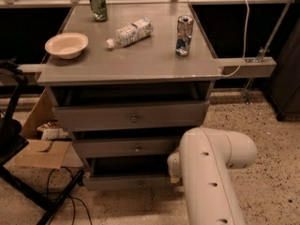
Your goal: Open bottom drawer
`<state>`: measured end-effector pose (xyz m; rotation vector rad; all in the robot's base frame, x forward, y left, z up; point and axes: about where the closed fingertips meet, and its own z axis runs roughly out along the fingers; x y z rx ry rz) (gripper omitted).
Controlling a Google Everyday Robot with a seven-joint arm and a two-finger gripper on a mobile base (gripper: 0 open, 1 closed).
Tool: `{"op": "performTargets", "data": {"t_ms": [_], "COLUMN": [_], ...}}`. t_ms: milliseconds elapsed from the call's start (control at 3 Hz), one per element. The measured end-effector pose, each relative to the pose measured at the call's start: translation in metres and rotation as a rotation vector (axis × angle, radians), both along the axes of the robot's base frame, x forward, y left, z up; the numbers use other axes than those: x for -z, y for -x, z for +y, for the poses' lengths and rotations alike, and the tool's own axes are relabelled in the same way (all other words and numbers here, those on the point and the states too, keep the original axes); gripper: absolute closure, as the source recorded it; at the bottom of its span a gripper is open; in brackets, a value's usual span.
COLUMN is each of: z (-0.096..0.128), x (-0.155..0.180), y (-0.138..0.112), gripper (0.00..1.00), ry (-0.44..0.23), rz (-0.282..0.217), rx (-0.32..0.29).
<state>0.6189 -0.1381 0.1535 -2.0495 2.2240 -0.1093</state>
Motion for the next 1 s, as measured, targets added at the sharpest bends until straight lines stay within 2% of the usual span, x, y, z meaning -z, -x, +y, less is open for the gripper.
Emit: {"op": "performTargets", "data": {"t_ms": [333,1000], "z": [-0.0273,-0.0272], "x": [-0.0098,-0.0121], "y": [0.0050,0.0080], "gripper": [1.00,1.00], "ry": [0.041,0.048], "rz": [0.004,0.008], "rx": [0.026,0.039]}}
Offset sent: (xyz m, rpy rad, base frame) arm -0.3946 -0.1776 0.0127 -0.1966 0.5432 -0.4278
